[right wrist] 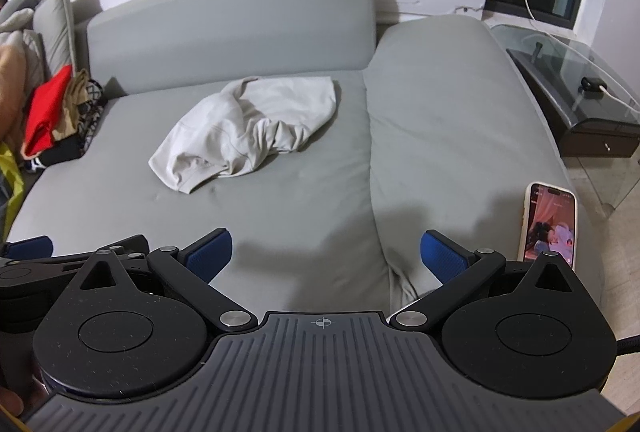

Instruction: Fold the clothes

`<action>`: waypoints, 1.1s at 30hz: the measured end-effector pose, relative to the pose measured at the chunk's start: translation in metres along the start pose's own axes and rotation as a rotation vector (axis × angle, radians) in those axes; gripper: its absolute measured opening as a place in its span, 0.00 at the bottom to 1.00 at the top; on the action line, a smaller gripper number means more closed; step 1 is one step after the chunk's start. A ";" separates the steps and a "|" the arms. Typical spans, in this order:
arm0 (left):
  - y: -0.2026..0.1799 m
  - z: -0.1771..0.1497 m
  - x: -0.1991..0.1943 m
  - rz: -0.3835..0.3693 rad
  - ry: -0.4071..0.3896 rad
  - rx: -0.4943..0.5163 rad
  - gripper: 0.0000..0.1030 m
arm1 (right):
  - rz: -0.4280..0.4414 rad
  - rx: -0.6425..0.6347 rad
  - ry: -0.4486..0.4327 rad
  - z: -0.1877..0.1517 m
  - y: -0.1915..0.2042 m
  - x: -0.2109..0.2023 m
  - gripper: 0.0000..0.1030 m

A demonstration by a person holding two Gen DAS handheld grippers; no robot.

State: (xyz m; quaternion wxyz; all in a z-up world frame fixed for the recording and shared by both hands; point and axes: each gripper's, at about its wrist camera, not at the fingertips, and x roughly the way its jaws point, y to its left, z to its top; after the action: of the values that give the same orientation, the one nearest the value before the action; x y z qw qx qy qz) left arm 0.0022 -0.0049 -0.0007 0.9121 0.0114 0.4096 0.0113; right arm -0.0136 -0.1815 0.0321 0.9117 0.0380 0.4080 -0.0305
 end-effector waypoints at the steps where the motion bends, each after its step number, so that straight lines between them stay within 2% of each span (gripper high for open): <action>1: 0.000 0.000 0.000 0.003 0.000 0.000 0.99 | 0.000 0.000 0.000 0.000 0.000 0.000 1.00; 33: -0.002 -0.001 0.000 0.009 0.003 -0.001 0.98 | -0.009 0.002 0.000 0.002 -0.003 0.000 1.00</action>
State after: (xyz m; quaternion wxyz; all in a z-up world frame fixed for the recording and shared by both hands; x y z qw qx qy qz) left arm 0.0014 -0.0066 -0.0014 0.9115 0.0129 0.4109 0.0154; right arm -0.0129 -0.1843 0.0332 0.9115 0.0369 0.4082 -0.0350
